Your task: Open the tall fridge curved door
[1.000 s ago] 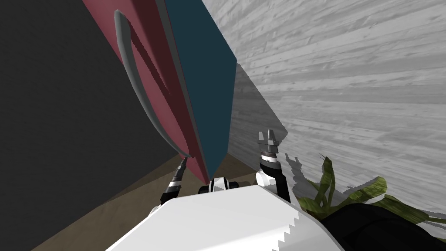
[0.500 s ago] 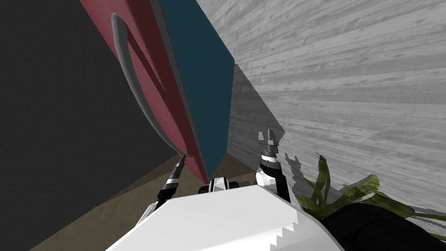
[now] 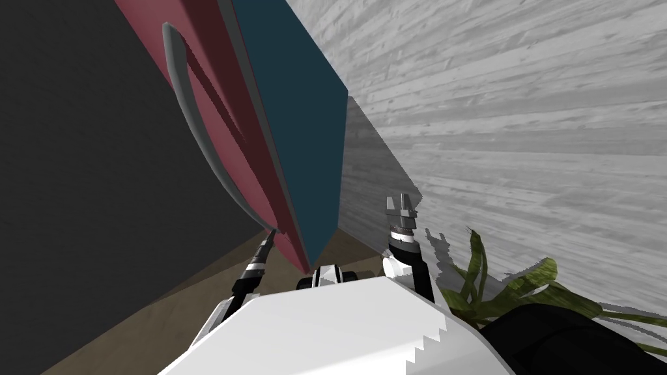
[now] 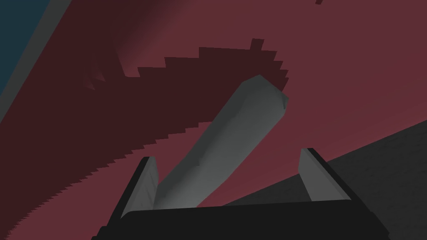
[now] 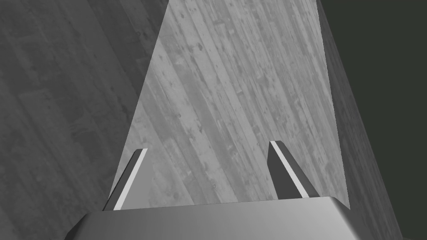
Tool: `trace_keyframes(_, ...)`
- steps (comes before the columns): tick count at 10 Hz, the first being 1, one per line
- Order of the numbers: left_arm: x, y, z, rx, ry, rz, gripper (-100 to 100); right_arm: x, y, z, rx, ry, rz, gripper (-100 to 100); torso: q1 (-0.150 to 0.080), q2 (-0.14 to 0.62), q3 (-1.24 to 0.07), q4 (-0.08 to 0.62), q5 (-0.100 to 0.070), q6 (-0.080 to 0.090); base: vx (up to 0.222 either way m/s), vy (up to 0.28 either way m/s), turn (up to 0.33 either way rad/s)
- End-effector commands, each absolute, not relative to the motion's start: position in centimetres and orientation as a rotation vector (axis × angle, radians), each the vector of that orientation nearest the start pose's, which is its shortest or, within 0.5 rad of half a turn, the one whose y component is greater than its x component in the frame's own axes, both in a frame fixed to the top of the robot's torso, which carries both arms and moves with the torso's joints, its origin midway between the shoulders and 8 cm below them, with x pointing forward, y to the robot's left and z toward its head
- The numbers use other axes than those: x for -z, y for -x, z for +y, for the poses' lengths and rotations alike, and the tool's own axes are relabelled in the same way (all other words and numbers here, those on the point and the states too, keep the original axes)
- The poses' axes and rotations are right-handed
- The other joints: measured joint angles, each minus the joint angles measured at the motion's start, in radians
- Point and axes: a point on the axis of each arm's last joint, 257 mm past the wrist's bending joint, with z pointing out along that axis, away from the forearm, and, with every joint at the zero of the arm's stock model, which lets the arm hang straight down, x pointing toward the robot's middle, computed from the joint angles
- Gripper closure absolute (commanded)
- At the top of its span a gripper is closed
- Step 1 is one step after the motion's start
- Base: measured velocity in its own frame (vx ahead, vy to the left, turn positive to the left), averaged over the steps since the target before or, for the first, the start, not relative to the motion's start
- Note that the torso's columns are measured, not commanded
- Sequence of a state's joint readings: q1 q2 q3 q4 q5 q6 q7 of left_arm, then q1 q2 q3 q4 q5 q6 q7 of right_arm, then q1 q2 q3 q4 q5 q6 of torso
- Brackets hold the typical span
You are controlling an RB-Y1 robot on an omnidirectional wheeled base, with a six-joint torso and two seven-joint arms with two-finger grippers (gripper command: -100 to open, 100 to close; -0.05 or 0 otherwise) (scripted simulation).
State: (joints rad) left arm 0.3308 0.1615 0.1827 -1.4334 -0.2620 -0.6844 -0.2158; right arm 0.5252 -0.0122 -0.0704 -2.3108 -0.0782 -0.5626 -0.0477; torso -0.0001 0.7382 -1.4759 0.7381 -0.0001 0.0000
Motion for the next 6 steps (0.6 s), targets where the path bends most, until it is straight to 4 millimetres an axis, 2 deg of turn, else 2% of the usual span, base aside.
trace_keyframes(1,25.8,-40.5,36.2,0.697,0.618,1.278,-100,-4.4,-31.8,-30.9,-1.332,-0.642,0.51,0,0.0,0.0,0.0,0.0,0.0,0.0,-0.018,-0.033,-0.007)
trace_keyframes(6,24.3,-41.0,37.9,0.647,0.614,1.303,-100,-4.4,-31.8,-30.9,-1.332,-0.642,0.51,0,0.0,0.0,0.0,0.0,0.0,0.0,-0.015,-0.03,-0.007)
